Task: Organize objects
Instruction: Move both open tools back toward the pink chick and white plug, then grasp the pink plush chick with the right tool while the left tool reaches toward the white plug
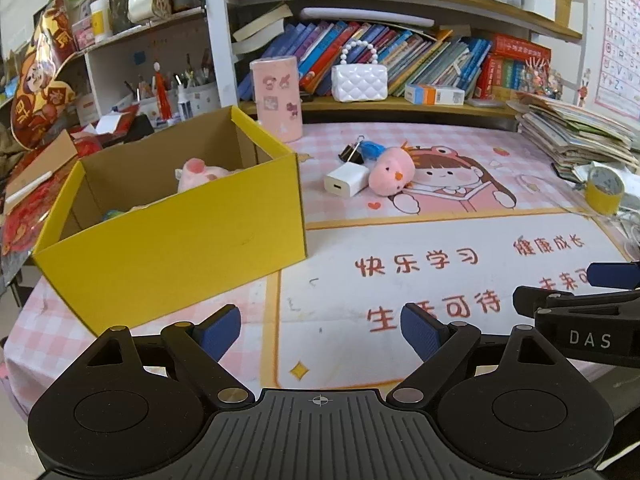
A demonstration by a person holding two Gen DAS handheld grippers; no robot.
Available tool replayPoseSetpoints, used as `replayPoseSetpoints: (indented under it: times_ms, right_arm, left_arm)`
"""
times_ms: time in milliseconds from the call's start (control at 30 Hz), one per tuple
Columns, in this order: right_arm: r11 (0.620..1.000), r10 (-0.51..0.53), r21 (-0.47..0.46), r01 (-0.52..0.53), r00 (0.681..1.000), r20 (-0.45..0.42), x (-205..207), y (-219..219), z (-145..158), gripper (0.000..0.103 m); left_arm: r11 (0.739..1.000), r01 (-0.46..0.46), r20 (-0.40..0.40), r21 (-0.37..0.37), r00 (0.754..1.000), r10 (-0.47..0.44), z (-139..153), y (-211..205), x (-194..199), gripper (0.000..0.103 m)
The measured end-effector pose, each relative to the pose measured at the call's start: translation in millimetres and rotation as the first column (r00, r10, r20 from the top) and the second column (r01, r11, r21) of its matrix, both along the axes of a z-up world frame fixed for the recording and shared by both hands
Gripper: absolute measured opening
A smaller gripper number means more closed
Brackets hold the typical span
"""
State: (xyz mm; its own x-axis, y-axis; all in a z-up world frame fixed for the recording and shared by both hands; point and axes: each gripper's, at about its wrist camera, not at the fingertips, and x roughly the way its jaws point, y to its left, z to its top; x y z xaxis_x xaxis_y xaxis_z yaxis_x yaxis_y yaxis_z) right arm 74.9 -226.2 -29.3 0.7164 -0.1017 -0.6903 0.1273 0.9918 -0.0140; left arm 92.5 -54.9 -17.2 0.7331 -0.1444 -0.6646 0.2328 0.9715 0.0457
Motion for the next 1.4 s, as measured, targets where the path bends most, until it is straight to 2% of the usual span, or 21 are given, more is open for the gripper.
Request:
replayPoseSetpoints:
  times_ms: [333, 700, 967, 1200, 1367, 1400]
  right_arm:
    - [0.999, 0.030, 0.020, -0.030, 0.999, -0.022, 38, -38, -4, 0.079]
    - [0.993, 0.097, 0.069, -0.097, 0.995, 0.007, 84, -75, -3, 0.076]
    - [0.989, 0.119, 0.087, -0.123, 0.992, 0.045, 115, -94, 3, 0.075]
    - [0.983, 0.145, 0.110, -0.149, 0.988, 0.049, 147, -110, -3, 0.075]
    - [0.960, 0.251, 0.102, -0.259, 0.964, 0.081, 169, -115, -13, 0.077]
    - [0.953, 0.278, 0.103, -0.285, 0.957, 0.082, 174, -115, -15, 0.080]
  left_arm:
    - [1.000, -0.006, -0.019, 0.013, 1.000, 0.006, -5, -41, 32, 0.089]
    - [0.999, -0.043, 0.005, 0.010, 0.999, 0.043, -5, -75, 67, 0.088]
    - [0.997, -0.083, 0.008, -0.007, 0.996, 0.083, -3, -92, 92, 0.066]
    - [0.993, -0.120, 0.027, 0.015, 0.992, 0.120, 0, -107, 120, 0.056]
    - [0.987, -0.155, 0.069, 0.038, 0.986, 0.152, 10, -113, 140, 0.054]
    - [0.986, -0.162, 0.073, 0.041, 0.985, 0.158, 11, -113, 144, 0.054]
